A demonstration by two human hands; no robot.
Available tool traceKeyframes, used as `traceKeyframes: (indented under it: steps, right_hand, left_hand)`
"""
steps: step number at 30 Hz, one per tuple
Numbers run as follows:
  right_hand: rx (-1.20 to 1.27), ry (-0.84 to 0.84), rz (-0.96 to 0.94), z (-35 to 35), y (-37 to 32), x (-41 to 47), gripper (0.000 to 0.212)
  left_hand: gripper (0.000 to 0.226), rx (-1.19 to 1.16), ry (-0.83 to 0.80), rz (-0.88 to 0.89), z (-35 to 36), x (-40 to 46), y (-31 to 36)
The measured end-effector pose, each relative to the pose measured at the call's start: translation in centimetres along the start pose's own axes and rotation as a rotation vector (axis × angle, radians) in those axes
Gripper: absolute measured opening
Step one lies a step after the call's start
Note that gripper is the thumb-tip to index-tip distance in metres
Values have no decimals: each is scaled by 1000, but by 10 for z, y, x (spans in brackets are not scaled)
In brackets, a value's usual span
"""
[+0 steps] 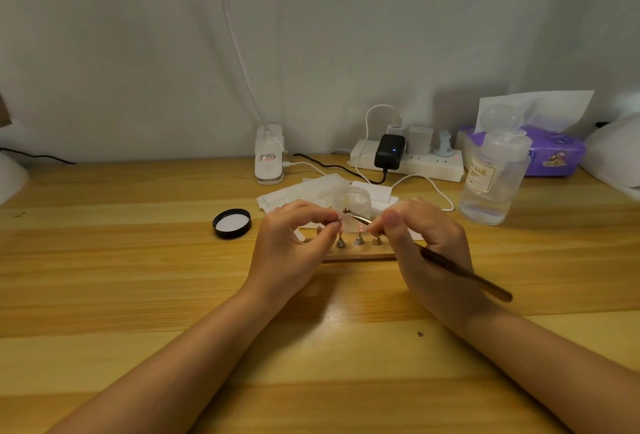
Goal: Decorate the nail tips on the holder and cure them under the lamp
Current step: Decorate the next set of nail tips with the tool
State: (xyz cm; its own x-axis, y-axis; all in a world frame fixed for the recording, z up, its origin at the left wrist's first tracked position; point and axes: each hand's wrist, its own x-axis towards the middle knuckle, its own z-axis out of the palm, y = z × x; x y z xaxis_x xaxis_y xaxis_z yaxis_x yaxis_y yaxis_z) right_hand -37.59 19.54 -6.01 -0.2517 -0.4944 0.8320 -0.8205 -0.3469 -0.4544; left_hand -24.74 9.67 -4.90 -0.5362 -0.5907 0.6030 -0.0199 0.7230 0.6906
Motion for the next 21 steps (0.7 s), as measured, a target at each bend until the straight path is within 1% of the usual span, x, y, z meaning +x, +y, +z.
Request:
traceKeyframes:
  steps: [3, 7, 11, 15, 16, 19, 21]
  right_hand:
    - [-37, -31, -27, 2, 1, 0, 44]
    - [58, 14, 55, -3, 0, -3, 46]
    - [38, 25, 34, -2, -2, -1, 48]
    - [-6, -26, -29, 2, -2, 1, 37]
    - [1, -30, -30, 2, -2, 1, 38]
    - [60, 10, 37, -1, -2, -2, 44]
    - [83, 38, 80, -2, -3, -3, 40]
  left_hand:
    - [14, 1, -5, -12, 1, -1, 0]
    - [14, -3, -2, -19, 1, -1, -1]
    - [20, -10, 5, -6, 0, 0, 0]
    - [17, -6, 1, -9, 1, 0, -2]
    - [16, -10, 1, -17, 1, 0, -3]
    - [20, -34, 5, -7, 1, 1, -3]
    - [20, -46, 4, -3, 1, 0, -4]
